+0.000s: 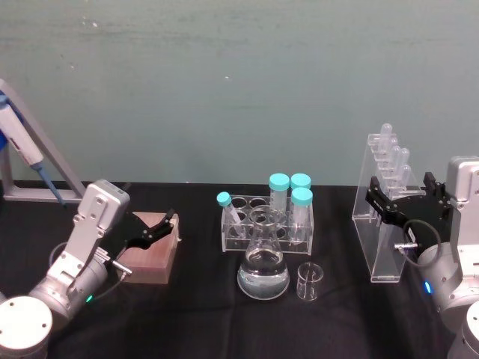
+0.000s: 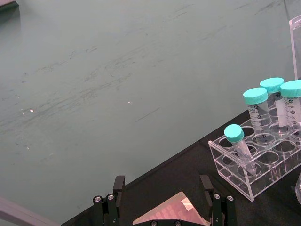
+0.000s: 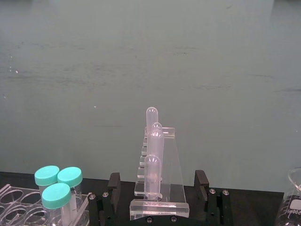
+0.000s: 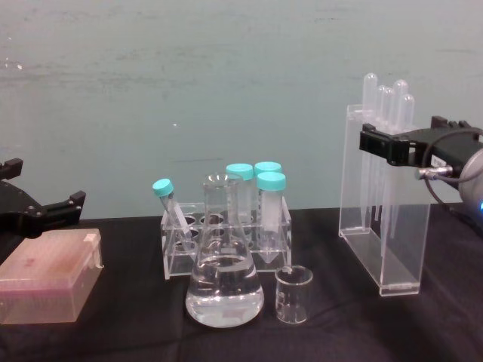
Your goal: Place the experimental apparatus aside using one hand.
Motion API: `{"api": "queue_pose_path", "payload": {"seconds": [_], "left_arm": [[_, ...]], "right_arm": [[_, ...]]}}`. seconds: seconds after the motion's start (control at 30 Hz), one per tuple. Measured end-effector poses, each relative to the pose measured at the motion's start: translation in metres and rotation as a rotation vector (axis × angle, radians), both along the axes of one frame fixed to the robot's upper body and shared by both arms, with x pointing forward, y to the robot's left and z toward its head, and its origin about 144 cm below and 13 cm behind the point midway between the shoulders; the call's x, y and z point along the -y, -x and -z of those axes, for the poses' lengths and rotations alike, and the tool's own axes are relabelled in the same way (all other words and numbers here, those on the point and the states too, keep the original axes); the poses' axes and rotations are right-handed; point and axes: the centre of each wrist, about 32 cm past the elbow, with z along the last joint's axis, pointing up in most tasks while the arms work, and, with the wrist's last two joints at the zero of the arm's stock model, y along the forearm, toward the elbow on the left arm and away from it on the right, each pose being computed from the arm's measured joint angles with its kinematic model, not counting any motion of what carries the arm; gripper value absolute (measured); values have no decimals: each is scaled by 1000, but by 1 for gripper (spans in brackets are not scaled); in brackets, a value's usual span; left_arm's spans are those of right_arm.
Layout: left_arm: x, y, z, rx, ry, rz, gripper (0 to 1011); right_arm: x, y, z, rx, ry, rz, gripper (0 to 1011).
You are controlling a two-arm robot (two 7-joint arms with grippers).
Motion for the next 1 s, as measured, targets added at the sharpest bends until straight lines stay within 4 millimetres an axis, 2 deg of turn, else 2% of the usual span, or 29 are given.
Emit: {"api": "queue_pose_path", "payload": {"seconds": [1.0], "left_arm": [[0,0,0,0,0,0,1000]], "right_arm": [[-5,-3,2,-7,-5,5,1000]]}}
